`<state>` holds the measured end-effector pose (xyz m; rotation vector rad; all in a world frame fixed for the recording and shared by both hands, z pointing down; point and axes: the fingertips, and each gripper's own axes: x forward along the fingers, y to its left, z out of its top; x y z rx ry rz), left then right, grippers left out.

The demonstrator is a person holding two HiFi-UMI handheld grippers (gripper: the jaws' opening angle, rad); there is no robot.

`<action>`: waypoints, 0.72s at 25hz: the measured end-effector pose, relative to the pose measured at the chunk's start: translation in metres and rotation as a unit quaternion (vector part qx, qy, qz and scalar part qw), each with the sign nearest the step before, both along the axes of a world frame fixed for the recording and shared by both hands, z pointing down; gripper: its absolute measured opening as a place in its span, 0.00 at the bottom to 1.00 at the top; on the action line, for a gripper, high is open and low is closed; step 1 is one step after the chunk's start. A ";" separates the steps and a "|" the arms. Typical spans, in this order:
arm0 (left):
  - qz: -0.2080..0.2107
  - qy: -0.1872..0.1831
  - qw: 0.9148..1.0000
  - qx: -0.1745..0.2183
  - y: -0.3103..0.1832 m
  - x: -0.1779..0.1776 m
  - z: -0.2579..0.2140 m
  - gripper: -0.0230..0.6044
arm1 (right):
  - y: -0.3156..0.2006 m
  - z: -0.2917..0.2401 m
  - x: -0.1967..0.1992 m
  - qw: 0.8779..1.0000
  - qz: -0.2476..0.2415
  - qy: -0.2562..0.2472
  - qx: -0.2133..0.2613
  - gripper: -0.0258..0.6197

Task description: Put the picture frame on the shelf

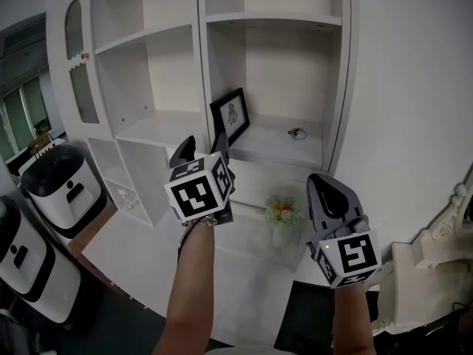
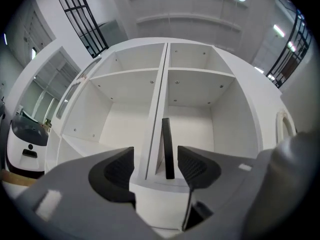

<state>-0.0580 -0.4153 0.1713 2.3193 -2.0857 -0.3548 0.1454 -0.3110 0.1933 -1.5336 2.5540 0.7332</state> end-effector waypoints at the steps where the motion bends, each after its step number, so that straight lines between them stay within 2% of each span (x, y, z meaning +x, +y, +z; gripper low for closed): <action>1: 0.007 -0.004 1.000 0.004 0.002 -0.003 0.000 0.45 | 0.001 -0.001 -0.004 1.000 0.002 0.001 0.001 0.05; 4: 0.031 -0.018 0.999 0.020 0.008 -0.010 0.000 0.45 | 0.002 -0.003 -0.014 1.000 0.010 0.008 0.003 0.05; 7: 0.080 -0.033 0.996 0.033 0.015 -0.011 0.001 0.45 | 0.003 -0.005 -0.021 1.000 0.024 0.014 0.005 0.05; 11: 0.136 -0.057 0.987 0.060 0.027 -0.009 0.000 0.45 | 0.006 -0.007 -0.028 0.999 0.034 0.009 0.008 0.05; 18: 0.188 -0.099 0.972 0.097 0.054 -0.015 0.008 0.44 | 0.011 -0.013 -0.033 0.998 0.055 0.000 0.010 0.05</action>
